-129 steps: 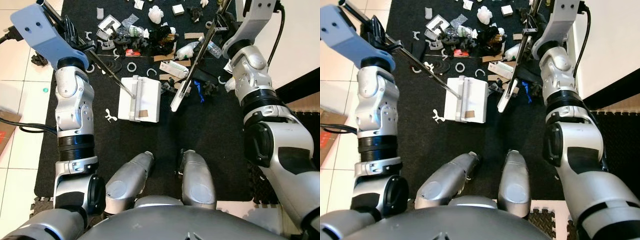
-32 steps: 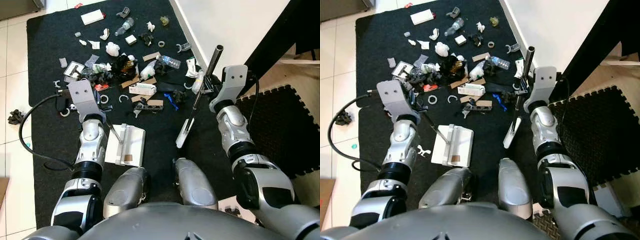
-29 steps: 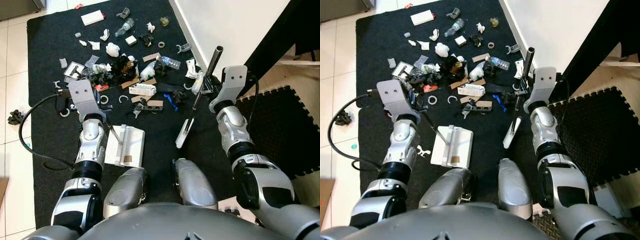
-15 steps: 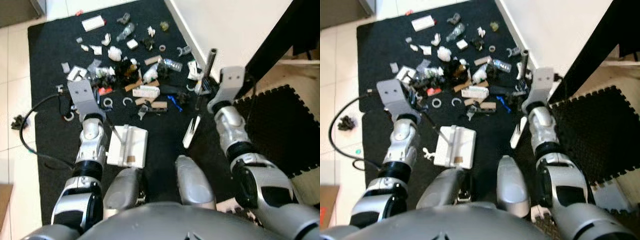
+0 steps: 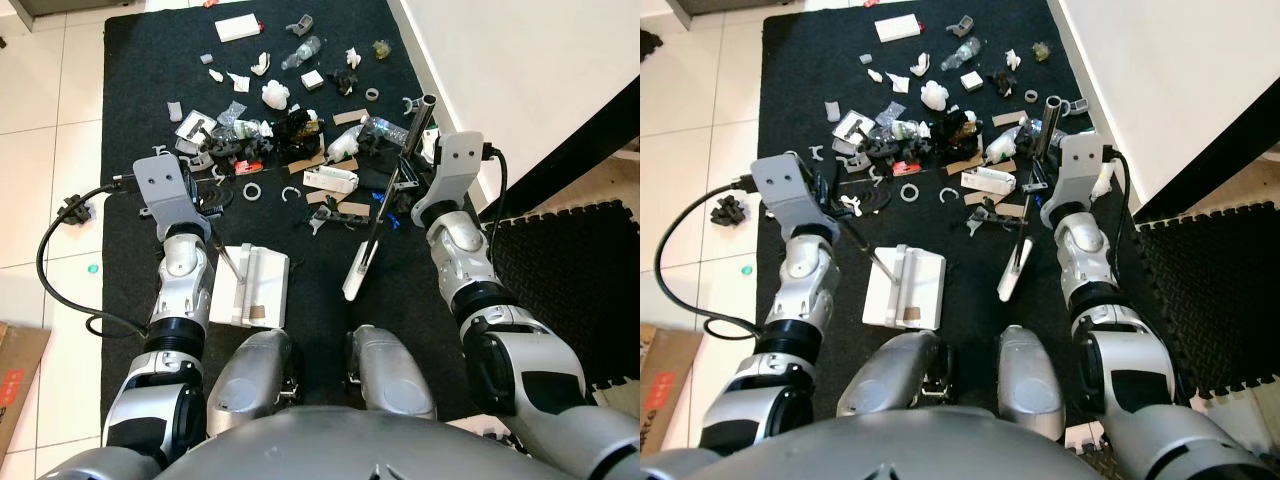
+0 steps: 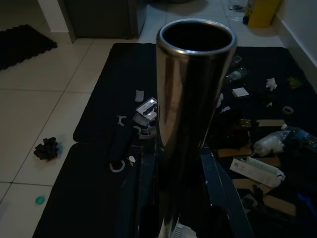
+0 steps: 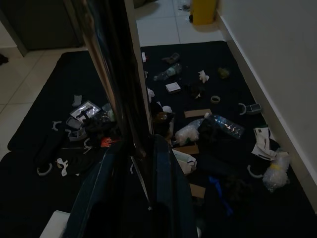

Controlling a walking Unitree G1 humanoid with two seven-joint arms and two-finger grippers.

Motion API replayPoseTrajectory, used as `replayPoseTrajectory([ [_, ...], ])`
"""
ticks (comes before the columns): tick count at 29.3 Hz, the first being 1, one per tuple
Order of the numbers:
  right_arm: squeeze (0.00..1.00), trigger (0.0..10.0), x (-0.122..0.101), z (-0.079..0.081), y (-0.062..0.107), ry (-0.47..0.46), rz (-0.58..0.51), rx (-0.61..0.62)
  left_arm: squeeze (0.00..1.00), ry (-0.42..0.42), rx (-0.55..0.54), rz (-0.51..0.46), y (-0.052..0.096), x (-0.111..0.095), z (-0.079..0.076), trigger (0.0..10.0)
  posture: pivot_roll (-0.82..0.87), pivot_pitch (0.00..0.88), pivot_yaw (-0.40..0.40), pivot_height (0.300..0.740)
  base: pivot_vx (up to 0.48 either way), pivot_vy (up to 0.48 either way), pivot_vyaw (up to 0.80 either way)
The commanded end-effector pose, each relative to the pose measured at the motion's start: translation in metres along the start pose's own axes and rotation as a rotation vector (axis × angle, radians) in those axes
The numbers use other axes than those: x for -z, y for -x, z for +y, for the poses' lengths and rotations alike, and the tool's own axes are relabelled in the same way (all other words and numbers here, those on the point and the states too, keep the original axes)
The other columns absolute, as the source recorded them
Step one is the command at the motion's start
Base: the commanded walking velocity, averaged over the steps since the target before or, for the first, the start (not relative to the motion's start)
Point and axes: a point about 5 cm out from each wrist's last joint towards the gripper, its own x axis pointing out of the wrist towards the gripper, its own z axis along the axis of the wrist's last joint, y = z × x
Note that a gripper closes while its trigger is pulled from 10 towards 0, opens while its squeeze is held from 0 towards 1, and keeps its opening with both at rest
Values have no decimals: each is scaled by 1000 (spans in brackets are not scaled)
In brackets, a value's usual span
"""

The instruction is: Sweep floor

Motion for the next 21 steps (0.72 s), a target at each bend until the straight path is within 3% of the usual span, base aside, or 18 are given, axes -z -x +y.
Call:
replayPoseTrajectory([
  [1,0,10000,-3,-3,-1,21,-11,0,0,-26,4,-19,-1,-3,1,10000,-12,0,10,740,0,0,0],
  [4,0,10000,-4,-2,-1,21,-11,-7,0,-28,4,-18,-1,-3,1,10000,-13,1,11,740,0,0,0],
  [21,0,10000,-2,0,-1,21,-2,-17,0,-33,2,-17,-2,-3,2,10000,-9,5,14,740,0,0,779],
])
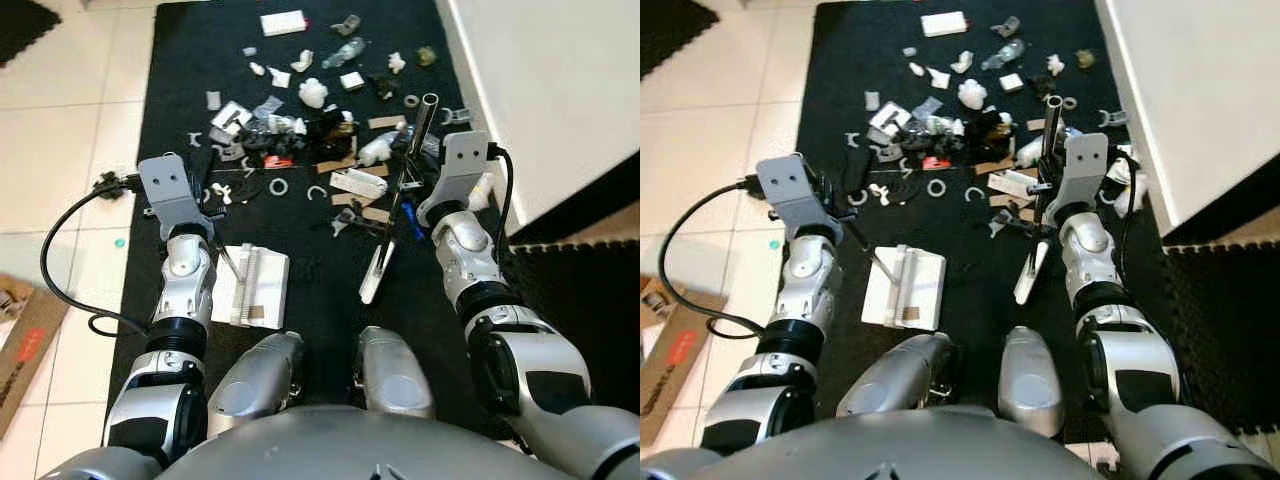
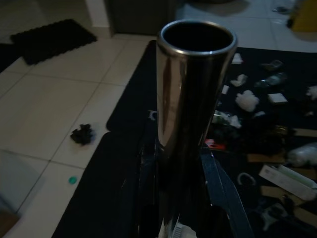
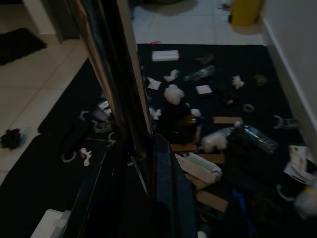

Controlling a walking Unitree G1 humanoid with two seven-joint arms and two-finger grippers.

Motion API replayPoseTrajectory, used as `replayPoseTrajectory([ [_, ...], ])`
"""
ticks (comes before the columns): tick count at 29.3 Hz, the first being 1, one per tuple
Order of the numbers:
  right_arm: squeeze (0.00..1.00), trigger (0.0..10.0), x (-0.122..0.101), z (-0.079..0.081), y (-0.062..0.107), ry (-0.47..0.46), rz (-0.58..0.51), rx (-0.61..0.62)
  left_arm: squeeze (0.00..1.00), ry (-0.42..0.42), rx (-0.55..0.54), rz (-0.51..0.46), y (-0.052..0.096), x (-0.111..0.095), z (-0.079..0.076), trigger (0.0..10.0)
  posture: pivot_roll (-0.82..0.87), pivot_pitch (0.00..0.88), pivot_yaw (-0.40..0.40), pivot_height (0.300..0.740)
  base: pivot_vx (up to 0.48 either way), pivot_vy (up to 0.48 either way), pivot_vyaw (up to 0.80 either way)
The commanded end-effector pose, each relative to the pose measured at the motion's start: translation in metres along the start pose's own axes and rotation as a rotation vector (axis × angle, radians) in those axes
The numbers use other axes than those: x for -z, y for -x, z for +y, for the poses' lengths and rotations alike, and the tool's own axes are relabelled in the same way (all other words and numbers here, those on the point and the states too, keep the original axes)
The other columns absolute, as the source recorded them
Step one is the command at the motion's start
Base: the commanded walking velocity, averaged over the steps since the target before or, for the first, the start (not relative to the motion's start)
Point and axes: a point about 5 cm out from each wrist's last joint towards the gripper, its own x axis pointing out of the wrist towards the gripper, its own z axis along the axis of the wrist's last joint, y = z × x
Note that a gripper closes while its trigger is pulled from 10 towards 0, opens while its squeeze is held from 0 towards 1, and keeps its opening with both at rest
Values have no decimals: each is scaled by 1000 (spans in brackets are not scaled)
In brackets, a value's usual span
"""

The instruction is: Sweep floor

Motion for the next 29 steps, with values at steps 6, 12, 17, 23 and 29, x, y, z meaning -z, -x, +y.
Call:
replayPoseTrajectory([
  [6,0,10000,-2,4,-2,4,-6,-19,0,-26,-1,-19,-2,-4,3,10000,-9,6,14,740,0,0,779],
  [12,0,10000,-2,4,-2,4,-6,-19,0,-25,-1,-19,-2,-4,2,10000,-10,7,13,740,0,0,777],
  [17,0,10000,-2,5,-2,3,-5,-22,0,-25,-2,-19,-3,-4,3,10000,-7,7,14,740,0,0,777],
  [23,0,10000,-2,6,-3,0,-4,-25,0,-26,-2,-20,-2,-4,3,10000,-6,7,14,740,0,0,778],
  [29,0,10000,-2,6,-3,-1,-4,-26,0,-25,-2,-21,-3,-4,3,10000,-6,7,15,740,0,0,779],
])
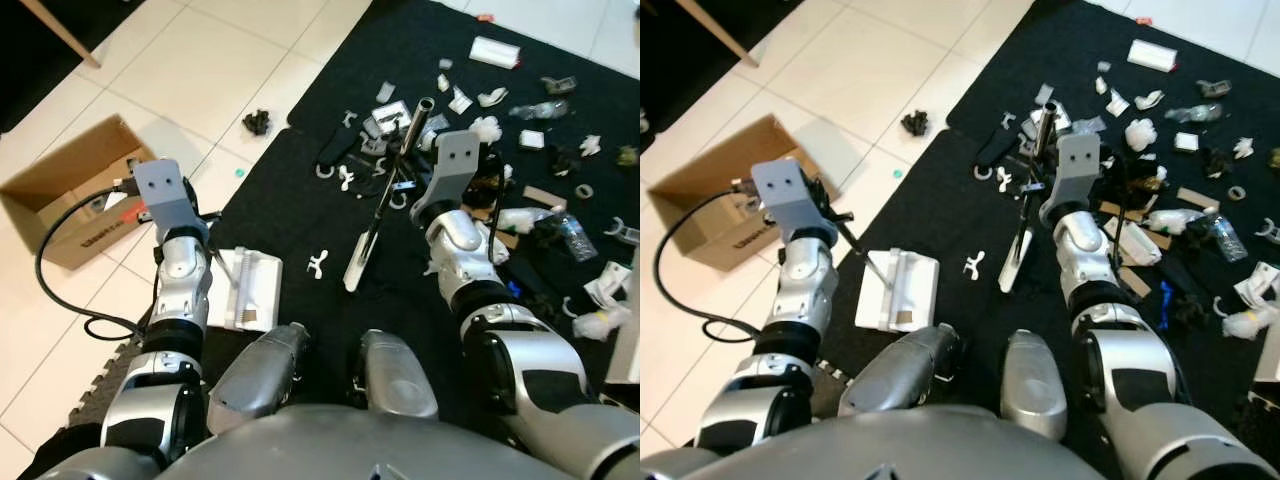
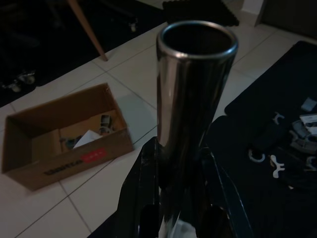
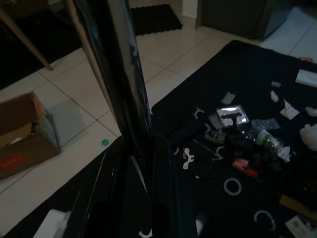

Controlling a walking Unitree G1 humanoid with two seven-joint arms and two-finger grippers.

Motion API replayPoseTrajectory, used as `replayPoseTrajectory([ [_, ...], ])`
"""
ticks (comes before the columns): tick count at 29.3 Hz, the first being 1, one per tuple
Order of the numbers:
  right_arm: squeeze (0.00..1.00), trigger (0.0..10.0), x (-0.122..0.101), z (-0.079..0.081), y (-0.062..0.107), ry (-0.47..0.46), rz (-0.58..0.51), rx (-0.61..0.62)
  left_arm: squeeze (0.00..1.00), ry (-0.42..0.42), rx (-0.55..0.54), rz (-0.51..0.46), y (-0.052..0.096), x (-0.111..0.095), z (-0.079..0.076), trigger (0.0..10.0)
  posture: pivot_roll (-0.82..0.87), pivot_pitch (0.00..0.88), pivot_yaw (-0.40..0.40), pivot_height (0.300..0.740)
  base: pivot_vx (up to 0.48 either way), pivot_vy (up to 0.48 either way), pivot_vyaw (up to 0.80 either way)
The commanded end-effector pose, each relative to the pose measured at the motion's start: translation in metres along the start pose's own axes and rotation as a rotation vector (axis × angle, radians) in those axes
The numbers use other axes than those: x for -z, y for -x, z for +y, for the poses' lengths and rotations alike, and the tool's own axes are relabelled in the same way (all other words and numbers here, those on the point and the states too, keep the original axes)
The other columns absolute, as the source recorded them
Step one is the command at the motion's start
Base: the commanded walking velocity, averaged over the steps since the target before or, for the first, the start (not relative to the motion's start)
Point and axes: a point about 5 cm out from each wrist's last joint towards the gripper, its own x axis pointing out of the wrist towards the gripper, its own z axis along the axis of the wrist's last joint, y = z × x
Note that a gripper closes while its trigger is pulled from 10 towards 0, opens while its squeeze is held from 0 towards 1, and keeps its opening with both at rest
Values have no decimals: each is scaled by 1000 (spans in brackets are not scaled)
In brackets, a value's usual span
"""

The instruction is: Sweep floor

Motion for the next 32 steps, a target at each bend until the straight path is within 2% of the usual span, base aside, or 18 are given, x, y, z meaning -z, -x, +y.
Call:
replayPoseTrajectory([
  [1,0,10000,-5,5,-4,5,-19,-16,0,-11,-6,-41,-3,-9,3,10000,-6,7,15,740,0,0,775],
  [32,0,10000,-6,5,-4,13,-18,-25,0,-4,-8,-53,-5,-13,1,10000,-9,6,11,740,0,0,779],
])
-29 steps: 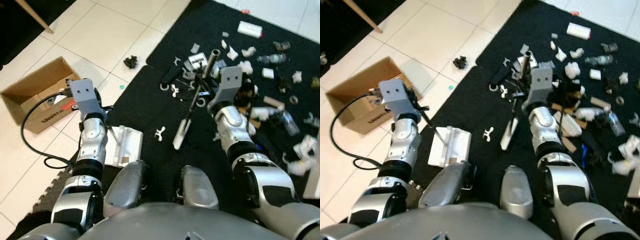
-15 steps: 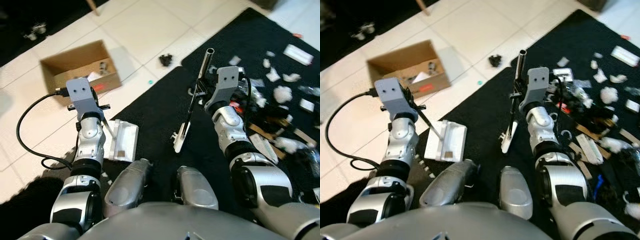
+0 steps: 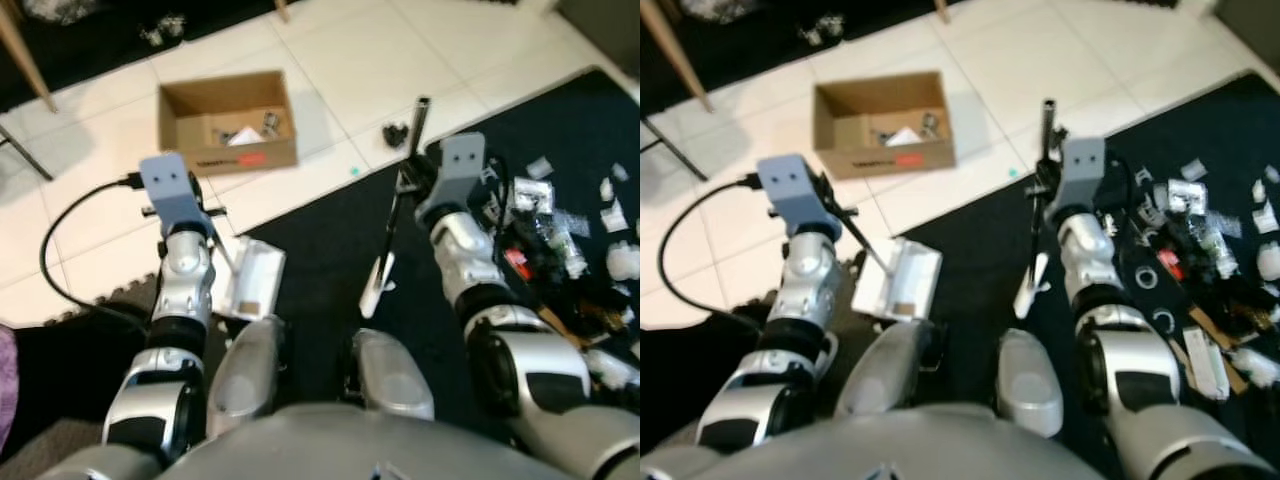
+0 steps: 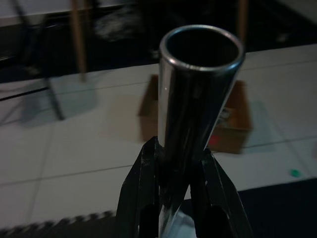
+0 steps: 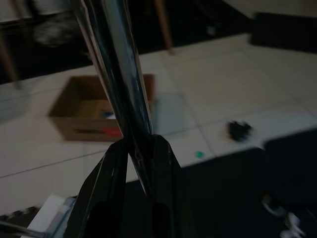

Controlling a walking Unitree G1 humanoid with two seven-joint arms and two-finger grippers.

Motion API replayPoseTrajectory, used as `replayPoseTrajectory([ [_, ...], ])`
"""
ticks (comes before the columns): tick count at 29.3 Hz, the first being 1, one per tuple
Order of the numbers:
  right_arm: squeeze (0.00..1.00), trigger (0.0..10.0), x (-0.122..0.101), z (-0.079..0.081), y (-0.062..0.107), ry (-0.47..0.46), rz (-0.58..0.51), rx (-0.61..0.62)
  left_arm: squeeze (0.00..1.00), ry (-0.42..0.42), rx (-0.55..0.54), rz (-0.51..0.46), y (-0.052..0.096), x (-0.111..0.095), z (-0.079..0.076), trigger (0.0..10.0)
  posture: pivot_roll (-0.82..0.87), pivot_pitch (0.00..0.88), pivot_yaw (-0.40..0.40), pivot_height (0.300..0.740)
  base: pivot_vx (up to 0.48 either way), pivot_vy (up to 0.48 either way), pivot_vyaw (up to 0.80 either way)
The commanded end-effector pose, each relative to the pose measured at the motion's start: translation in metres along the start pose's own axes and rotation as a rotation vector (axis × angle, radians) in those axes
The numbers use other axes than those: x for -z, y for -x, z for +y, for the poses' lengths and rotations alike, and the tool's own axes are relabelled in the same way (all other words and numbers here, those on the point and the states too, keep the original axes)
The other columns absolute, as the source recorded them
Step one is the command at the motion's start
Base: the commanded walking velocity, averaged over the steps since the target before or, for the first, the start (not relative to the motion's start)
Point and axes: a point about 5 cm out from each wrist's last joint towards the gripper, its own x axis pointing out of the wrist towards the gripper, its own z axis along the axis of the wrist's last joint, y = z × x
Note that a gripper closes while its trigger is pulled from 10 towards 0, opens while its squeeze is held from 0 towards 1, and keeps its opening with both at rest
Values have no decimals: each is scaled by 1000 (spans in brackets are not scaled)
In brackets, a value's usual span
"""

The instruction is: Sweep floor

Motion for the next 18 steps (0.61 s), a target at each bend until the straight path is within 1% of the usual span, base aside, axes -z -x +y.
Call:
replayPoseTrajectory([
  [1,0,10000,-2,0,0,14,-10,-5,0,-7,17,-32,-2,-7,-4,10000,-9,6,11,740,0,0,775],
  [9,0,10000,-3,-1,-1,20,-13,-8,0,-7,19,-31,-2,-7,-5,10000,-11,2,10,740,0,0,774],
  [18,0,10000,-5,0,-2,31,-18,-17,0,-5,20,-39,-4,-10,-6,10000,-12,3,10,740,0,0,0],
])
